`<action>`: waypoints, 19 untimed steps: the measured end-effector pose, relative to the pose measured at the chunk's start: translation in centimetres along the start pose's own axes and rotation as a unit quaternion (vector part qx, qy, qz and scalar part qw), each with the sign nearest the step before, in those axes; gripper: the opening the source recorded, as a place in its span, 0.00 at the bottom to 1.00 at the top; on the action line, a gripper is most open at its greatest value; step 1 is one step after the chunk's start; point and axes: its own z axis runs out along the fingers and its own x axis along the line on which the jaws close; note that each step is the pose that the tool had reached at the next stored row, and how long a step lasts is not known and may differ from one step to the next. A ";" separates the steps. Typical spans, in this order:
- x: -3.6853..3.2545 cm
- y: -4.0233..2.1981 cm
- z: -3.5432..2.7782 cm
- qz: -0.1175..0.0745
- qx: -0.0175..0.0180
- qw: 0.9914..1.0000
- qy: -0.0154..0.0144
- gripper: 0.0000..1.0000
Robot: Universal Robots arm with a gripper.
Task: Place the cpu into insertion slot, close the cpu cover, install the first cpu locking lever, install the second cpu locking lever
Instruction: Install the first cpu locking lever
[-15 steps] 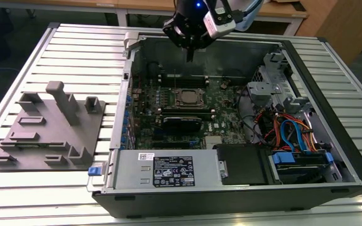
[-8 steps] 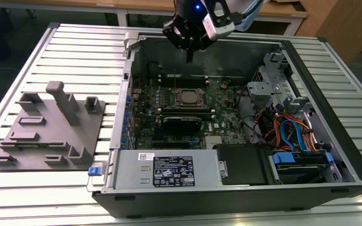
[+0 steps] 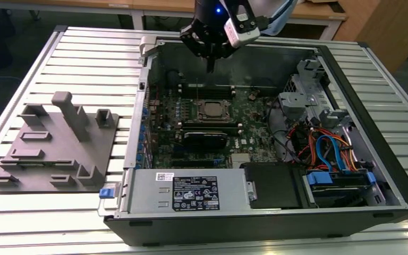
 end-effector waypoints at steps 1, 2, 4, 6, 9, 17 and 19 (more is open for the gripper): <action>0.03 -0.02 0.17 0.000 0.000 1.000 0.000 0.11; 0.06 -0.03 0.37 0.000 0.000 1.000 0.000 0.11; 0.13 -0.06 0.72 0.000 0.000 1.000 0.000 0.11; 0.18 -0.09 1.08 0.000 0.000 1.000 0.000 0.11; 0.23 -0.14 1.62 0.000 0.000 1.000 0.000 0.11; 0.25 -0.18 2.15 0.000 0.000 1.000 0.000 0.11; 0.25 -0.18 2.20 0.000 0.000 1.000 0.000 0.11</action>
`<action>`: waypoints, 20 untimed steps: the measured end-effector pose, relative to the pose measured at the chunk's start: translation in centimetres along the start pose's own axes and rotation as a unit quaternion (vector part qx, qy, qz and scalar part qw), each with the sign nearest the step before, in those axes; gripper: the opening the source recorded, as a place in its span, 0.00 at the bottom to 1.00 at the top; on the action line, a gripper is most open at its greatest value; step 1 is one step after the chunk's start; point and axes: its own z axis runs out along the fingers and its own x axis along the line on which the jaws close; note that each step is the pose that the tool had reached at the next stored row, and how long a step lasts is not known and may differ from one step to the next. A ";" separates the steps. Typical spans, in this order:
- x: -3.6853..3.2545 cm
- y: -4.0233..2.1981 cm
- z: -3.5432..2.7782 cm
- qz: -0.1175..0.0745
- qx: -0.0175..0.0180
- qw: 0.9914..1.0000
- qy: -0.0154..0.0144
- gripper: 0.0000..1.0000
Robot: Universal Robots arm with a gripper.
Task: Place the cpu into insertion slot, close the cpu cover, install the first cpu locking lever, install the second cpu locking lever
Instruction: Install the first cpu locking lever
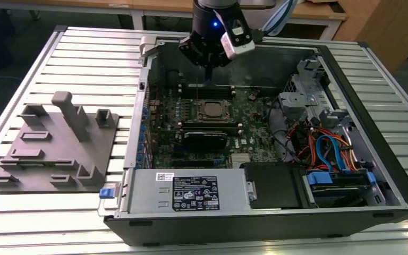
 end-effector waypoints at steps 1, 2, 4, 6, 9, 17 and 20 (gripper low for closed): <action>0.00 0.00 0.00 0.000 0.000 1.000 0.000 0.11; 0.00 0.00 0.07 0.000 0.000 1.000 0.000 0.11; 0.00 -0.01 0.15 0.000 0.000 1.000 0.000 0.11; 0.00 -0.01 0.16 0.000 0.000 1.000 0.000 0.11; 0.00 -0.02 0.22 0.000 0.000 1.000 0.000 0.11; 0.03 -0.03 0.41 0.000 0.000 1.000 0.000 0.11; 0.21 -0.05 0.45 0.000 0.000 1.000 0.000 0.11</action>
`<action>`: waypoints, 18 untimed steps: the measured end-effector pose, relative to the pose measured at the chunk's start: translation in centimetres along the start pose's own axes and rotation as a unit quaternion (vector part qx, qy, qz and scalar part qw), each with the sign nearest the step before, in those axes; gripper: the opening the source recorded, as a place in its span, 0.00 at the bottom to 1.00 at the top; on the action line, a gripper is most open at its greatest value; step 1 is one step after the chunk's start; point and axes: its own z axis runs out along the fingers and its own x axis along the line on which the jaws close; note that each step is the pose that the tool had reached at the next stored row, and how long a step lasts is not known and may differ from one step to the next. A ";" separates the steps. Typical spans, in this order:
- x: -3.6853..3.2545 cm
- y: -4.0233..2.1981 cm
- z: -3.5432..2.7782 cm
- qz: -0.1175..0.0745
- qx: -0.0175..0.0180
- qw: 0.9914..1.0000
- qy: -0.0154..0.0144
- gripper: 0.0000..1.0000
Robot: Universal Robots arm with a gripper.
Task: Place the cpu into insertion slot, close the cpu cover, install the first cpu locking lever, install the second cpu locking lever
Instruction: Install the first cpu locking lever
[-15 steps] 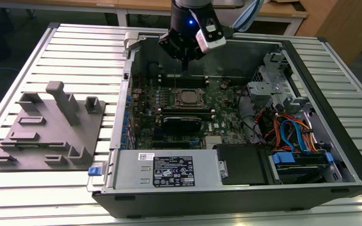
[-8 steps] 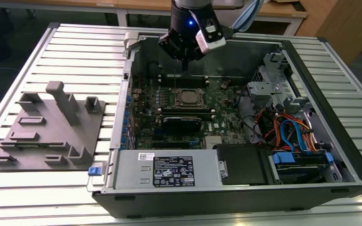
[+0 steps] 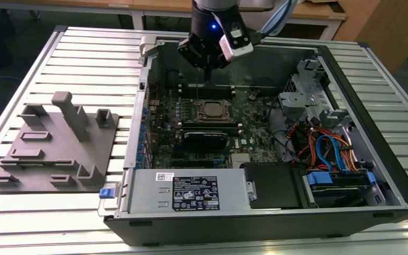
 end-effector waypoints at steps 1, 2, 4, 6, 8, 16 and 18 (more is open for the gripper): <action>0.07 0.00 0.01 0.000 0.000 1.000 0.000 0.11; 0.13 -0.01 0.03 0.000 0.000 1.000 0.000 0.11; 0.20 -0.01 0.08 0.000 0.000 1.000 0.000 0.11; 0.27 -0.03 0.17 0.000 0.000 1.000 0.000 0.11; 0.32 -0.04 0.28 0.000 0.000 1.000 0.000 0.11; 0.80 -0.09 0.68 0.000 0.000 1.000 0.001 0.11; 0.99 -0.11 0.80 0.000 0.000 1.000 0.001 0.11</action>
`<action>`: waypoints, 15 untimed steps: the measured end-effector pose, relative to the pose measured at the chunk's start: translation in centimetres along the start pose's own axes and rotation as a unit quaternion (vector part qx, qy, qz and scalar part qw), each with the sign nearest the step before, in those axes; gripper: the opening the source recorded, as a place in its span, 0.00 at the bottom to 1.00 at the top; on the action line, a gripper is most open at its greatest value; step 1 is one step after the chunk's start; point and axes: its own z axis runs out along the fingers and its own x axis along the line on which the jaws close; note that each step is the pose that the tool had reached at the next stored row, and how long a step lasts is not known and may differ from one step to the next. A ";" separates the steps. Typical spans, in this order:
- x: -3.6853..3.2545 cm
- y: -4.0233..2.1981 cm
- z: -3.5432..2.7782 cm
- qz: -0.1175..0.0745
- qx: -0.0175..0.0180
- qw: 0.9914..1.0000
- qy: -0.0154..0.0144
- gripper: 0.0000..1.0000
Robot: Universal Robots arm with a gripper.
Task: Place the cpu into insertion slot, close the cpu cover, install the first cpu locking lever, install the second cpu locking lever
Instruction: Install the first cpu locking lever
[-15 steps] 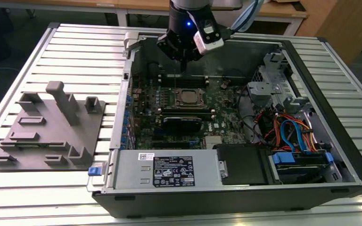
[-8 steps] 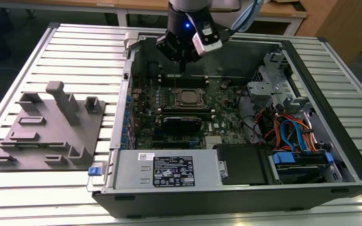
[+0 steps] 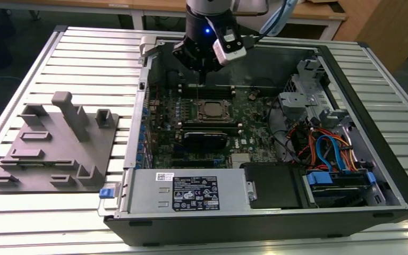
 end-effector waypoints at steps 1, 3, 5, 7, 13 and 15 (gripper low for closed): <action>0.08 -0.01 0.07 -0.001 0.000 1.000 0.000 0.11; 0.32 -0.05 0.40 -0.013 0.000 1.000 0.002 0.11; 0.32 -0.05 0.41 -0.013 0.000 1.000 0.002 0.11; 0.32 -0.05 0.42 -0.012 0.000 1.000 0.002 0.11; 0.37 -0.07 0.59 -0.012 0.000 1.000 0.003 0.11; 0.38 -0.08 0.75 -0.012 0.000 1.000 0.003 0.11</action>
